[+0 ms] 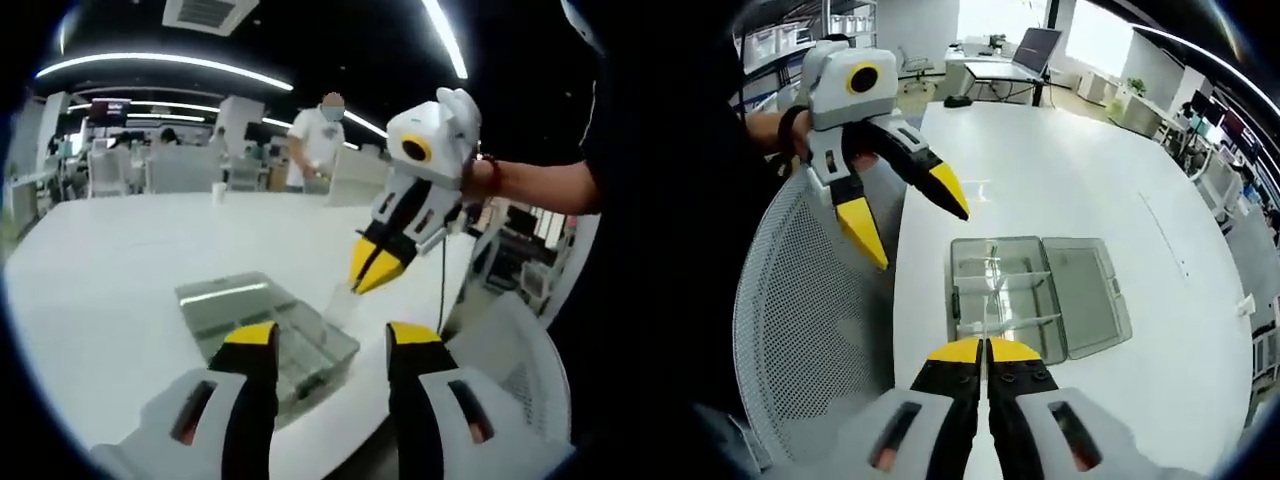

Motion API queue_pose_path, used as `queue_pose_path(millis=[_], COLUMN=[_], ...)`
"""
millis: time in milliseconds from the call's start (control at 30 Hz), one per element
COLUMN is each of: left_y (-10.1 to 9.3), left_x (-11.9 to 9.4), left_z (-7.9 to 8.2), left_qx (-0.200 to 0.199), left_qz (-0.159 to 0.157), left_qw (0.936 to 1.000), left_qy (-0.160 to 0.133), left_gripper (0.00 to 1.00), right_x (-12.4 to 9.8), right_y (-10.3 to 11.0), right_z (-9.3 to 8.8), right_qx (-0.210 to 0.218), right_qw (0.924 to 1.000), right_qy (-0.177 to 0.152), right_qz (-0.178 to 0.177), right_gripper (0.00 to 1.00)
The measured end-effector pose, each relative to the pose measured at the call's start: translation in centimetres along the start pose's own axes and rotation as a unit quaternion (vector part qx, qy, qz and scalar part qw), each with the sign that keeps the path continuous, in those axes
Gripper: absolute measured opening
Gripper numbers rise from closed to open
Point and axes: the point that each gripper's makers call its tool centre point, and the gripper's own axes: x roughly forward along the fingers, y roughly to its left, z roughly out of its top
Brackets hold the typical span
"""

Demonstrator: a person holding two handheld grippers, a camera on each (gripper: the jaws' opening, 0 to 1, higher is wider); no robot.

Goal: Insert the divider into the dual guide fixture by aligning both edges with the guide slots and pushing it downward to the bottom, including one-sided entry, uneven engagement, binding, and posture correction.

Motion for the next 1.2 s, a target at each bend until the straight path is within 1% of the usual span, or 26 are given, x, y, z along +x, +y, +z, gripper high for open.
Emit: queue_pose_path(millis=[67,200,267,433,633,733,833,900,967,1100,1200], left_y=[-0.3,-0.5,-0.6,-0.5,-0.5,-0.4,-0.5,-0.5,-0.4,-0.4,-0.3], left_x=[0.2,0.5,0.6,0.5,0.4,0.5,0.6,0.6,0.7,0.7,0.7], left_z=[0.0,0.1,-0.1,-0.5,-0.9,-1.0,-1.0,-0.8,-1.0,-1.1,-1.1], left_qx=[0.004,0.002,0.002,0.001,0.005,0.006,0.009,0.006,0.006,0.009,0.009], left_qz=[-0.002,-0.007,-0.009,-0.004,-0.002,0.000,-0.002,0.000,0.000,0.003,0.005], left_qw=[1.0000,1.0000,0.9999,1.0000,0.9999,0.9998,0.9998,0.9999,0.9999,0.9998,0.9998], left_qy=[0.003,-0.002,0.005,0.008,0.014,0.017,0.016,0.011,0.015,0.018,0.019], left_gripper=[0.45,0.45,0.45,0.48,0.55,0.61,0.64,0.68,0.73,0.76,0.79], right_x=[0.2,0.5,0.6,0.8,1.1,1.2,1.3,1.4,1.7,2.1,2.2], right_y=[-0.2,-0.5,-0.7,-1.1,-1.6,-1.8,-1.9,-2.1,-2.3,-2.3,-2.3], right_z=[0.0,0.0,-0.2,-0.6,-1.2,-1.5,-1.8,-1.9,-2.1,-2.2,-2.0], right_qx=[-0.003,-0.006,-0.005,-0.003,-0.007,-0.014,-0.017,-0.020,-0.023,-0.032,-0.035], right_qw=[1.0000,0.9999,0.9999,0.9998,0.9995,0.9991,0.9988,0.9986,0.9982,0.9973,0.9973], right_qy=[0.004,0.007,0.009,0.015,0.029,0.038,0.044,0.046,0.052,0.062,0.060], right_qz=[0.002,0.003,0.005,0.009,0.012,0.014,0.016,0.015,0.016,0.021,0.024], right_gripper=[0.00,0.00,0.00,0.00,0.00,0.00,0.00,0.00,0.00,0.00,0.00])
